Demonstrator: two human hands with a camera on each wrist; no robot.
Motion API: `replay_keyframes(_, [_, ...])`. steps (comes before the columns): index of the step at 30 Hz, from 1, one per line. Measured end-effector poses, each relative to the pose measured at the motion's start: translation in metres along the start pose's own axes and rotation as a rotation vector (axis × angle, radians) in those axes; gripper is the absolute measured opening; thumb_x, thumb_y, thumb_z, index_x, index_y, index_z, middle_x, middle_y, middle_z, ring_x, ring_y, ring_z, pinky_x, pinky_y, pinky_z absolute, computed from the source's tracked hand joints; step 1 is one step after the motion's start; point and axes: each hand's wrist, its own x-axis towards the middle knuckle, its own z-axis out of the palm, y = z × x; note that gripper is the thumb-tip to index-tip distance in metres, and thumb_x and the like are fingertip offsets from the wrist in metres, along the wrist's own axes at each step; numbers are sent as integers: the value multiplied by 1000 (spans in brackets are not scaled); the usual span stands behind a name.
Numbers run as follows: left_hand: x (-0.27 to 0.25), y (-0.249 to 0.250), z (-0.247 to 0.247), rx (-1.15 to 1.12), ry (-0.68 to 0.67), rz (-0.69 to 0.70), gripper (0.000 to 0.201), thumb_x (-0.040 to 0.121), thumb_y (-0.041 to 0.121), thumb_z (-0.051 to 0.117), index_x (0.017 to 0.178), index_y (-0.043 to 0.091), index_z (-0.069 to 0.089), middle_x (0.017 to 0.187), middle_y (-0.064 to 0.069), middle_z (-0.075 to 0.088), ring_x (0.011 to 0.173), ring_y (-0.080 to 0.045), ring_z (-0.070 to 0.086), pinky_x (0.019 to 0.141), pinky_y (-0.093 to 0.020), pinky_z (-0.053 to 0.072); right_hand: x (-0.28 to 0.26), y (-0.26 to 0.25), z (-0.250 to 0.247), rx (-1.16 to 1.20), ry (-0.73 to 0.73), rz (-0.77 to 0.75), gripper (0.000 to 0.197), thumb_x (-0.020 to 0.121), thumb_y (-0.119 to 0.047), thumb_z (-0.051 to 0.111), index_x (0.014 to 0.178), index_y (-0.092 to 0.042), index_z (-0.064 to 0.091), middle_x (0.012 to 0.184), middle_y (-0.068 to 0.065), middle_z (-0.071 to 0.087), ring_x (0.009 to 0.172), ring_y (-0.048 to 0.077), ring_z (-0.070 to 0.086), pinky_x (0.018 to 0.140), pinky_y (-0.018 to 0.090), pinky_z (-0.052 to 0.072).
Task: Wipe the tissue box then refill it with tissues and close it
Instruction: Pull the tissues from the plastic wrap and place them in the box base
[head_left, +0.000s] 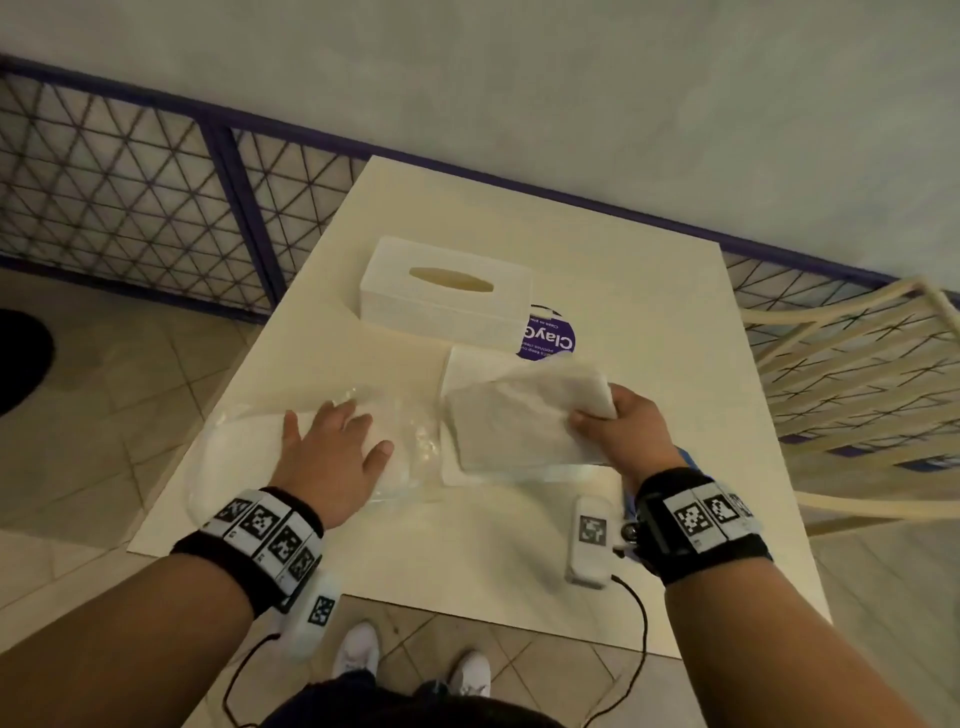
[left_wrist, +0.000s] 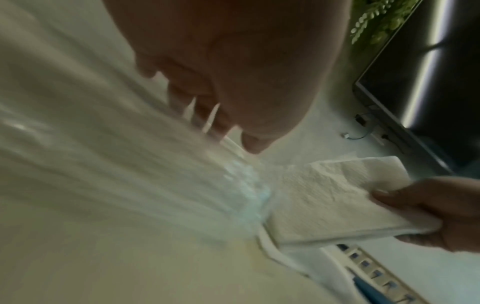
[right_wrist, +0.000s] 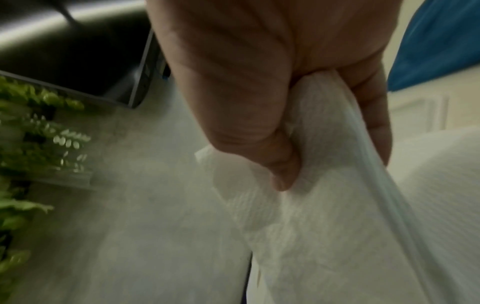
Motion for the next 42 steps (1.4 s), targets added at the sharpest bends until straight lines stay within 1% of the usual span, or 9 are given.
replay_keyframes(5, [22, 59, -8, -792, 91, 105, 84, 81, 41, 69, 147, 17, 22, 142, 3, 36, 128, -11, 42, 104, -28, 34, -9, 2, -28, 344, 33, -26, 33, 75, -5, 68, 108, -12, 67, 104, 12, 73, 99, 33, 68, 90, 49, 54])
replay_keyframes(11, [45, 91, -11, -1602, -417, -7, 87, 63, 29, 85, 137, 14, 42, 133, -10, 58, 119, -27, 57, 101, -46, 43, -17, 10, -34, 449, -32, -24, 42, 72, -6, 69, 113, -4, 64, 107, 19, 71, 101, 37, 67, 87, 48, 54])
replay_keyframes(15, [39, 111, -9, -1409, -177, -70, 56, 74, 4, 73, 124, 16, 50, 116, -7, 65, 106, -23, 62, 91, -38, 48, -13, 28, -30, 440, -36, 41, 45, 67, -7, 73, 111, -7, 65, 105, 17, 71, 99, 36, 67, 88, 47, 54])
replay_keyframes(18, [42, 113, 3, -1125, -49, -105, 37, 80, 10, 67, 112, 20, 52, 107, -1, 64, 100, -22, 61, 90, -36, 48, -5, 39, -21, 249, 6, 77, 41, 77, -10, 73, 117, -10, 62, 108, 10, 70, 101, 30, 66, 93, 46, 53])
replay_keyframes(27, [65, 114, 29, -539, -136, -341, 46, 87, 31, 52, 122, 1, 49, 122, -21, 54, 106, -37, 54, 85, -36, 45, 33, 50, 6, -508, -67, 281, 58, 84, -47, 58, 125, -7, 53, 124, 10, 61, 115, 30, 57, 95, 35, 49])
replay_keyframes(32, [68, 112, 29, -671, -108, -366, 56, 86, 33, 59, 129, 1, 45, 124, -17, 55, 108, -33, 54, 83, -32, 43, 39, 59, 8, -421, -5, 261, 57, 76, -48, 65, 118, -10, 58, 114, 8, 66, 104, 26, 62, 91, 38, 52])
replay_keyframes(35, [60, 111, 28, -702, -46, -332, 42, 84, 32, 64, 110, 1, 51, 106, -12, 60, 93, -29, 57, 74, -31, 42, 28, 61, 4, -240, 53, 186, 39, 75, -37, 72, 103, -11, 63, 99, 4, 68, 90, 22, 63, 84, 34, 54])
replay_keyframes(38, [48, 112, 22, -872, 52, -211, 20, 85, 23, 66, 98, 15, 52, 88, 5, 59, 87, -19, 58, 74, -27, 41, 7, 60, -8, -12, 89, 35, 23, 76, -23, 76, 92, -17, 61, 89, 3, 69, 83, 20, 66, 74, 29, 55])
replay_keyframes(42, [34, 102, 20, -978, 76, 15, 34, 83, 9, 69, 105, 28, 51, 91, 10, 61, 83, -6, 58, 73, -16, 41, -16, 67, -28, 120, 111, -55, 31, 74, -10, 78, 93, -18, 55, 81, 0, 62, 72, 15, 56, 63, 22, 48])
